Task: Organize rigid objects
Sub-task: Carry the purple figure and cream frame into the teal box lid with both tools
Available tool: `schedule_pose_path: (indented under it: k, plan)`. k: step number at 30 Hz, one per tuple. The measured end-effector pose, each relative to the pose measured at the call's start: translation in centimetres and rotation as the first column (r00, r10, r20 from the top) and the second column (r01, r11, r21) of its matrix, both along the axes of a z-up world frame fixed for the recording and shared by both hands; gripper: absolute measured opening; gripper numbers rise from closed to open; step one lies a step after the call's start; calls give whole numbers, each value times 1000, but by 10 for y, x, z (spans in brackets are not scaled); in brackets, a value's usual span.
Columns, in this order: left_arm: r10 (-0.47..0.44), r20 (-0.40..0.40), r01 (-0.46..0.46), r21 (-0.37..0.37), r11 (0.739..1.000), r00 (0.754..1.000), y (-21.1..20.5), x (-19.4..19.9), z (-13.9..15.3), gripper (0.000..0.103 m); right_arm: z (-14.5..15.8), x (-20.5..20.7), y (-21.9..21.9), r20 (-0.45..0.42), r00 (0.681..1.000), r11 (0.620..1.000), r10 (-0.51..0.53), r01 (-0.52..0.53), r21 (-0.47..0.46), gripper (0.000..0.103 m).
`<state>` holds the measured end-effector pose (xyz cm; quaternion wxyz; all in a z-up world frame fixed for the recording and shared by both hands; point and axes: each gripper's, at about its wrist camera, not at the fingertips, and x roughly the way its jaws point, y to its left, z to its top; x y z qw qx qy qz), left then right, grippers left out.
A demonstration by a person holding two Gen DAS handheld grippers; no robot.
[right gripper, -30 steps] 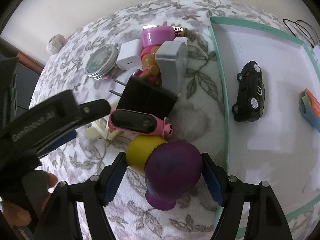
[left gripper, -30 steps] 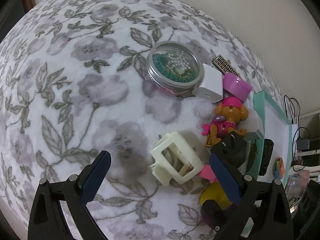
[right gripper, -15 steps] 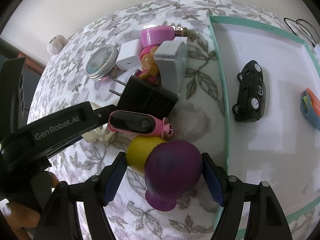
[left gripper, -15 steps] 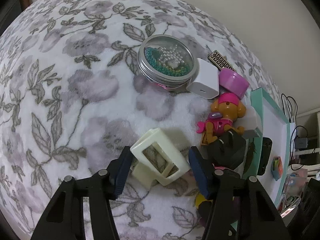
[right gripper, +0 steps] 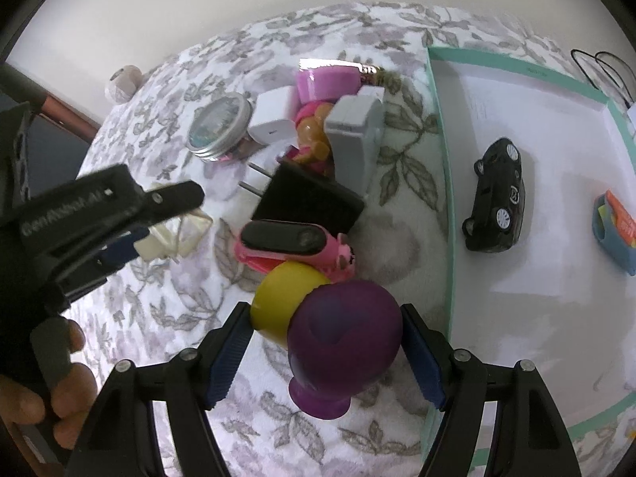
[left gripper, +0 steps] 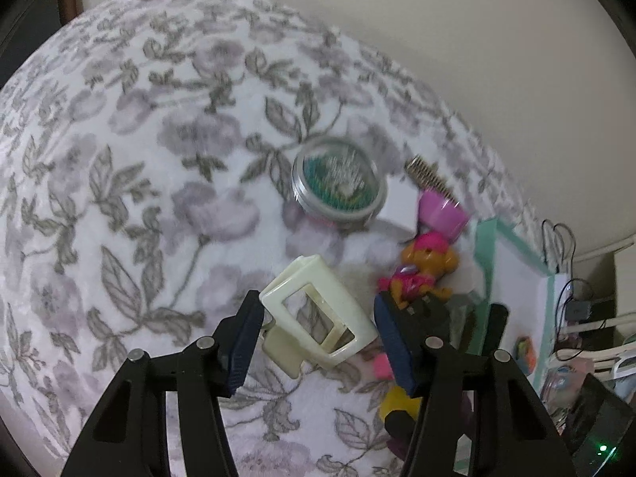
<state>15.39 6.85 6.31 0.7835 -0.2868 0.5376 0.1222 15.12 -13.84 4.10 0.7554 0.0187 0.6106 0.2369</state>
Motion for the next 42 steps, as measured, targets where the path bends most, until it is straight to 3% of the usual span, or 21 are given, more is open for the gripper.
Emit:
schedule_pose_path:
  k: [13, 19, 25, 36, 39, 42]
  plan:
    - [11, 195, -20, 45, 999, 981, 4, -12, 77, 59, 62, -4, -17, 147, 989, 997, -21, 9, 81, 76]
    - [-25, 253, 7, 69, 998, 967, -10, -14, 101, 59, 97, -3, -55, 238, 963, 988, -129, 106, 110, 76]
    - [-100, 292, 74, 96, 993, 951, -41, -13, 115, 59, 117, 4, -105, 323, 913, 967, -251, 250, 44, 76]
    - [-297, 264, 267, 143, 953, 918, -125, 0, 110, 59, 116, 14, -188, 347, 846, 901, -406, 434, -5, 76]
    - [-369, 220, 332, 188, 925, 903, -156, 4, 98, 59, 101, 19, -201, 324, 846, 885, -424, 463, -53, 76]
    - [-423, 174, 399, 157, 903, 889, -176, 8, 79, 59, 85, 24, -208, 282, 856, 882, -434, 468, -63, 76]
